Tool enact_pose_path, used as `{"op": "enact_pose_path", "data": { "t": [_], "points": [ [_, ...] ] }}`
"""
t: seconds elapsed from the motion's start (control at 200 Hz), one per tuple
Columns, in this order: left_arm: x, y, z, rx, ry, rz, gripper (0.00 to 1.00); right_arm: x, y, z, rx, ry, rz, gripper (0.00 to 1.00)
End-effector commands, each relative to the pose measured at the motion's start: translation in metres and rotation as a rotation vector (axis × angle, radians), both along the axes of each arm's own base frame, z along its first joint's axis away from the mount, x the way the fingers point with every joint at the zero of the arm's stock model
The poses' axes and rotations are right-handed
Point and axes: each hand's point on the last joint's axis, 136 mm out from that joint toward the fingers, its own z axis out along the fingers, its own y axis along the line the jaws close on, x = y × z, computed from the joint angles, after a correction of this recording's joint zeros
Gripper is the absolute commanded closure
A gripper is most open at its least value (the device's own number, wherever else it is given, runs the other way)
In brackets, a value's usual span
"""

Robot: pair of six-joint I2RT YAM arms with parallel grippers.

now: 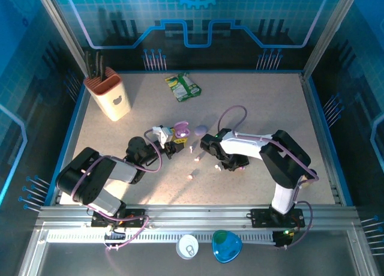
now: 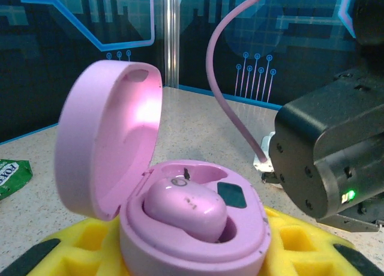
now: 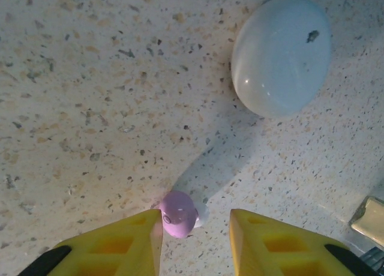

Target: Insert the wireless bluetooth earbuds into the charging case

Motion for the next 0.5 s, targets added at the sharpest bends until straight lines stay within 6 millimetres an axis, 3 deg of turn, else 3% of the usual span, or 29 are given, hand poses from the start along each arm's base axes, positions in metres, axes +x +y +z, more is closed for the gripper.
{"op": "enact_pose_path", "data": {
  "t": [0.0,0.495],
  "points": [
    [-0.004,0.003,0.007,-0.013,-0.028,-0.002,0.64,-0.003,-0.003,0.001,-0.054,0.030,0.016,0.65],
    [-0.005,0.003,0.006,-0.012,-0.026,-0.007,0.64,-0.010,-0.012,-0.016,-0.100,0.100,0.007,0.71]
  ]
}}
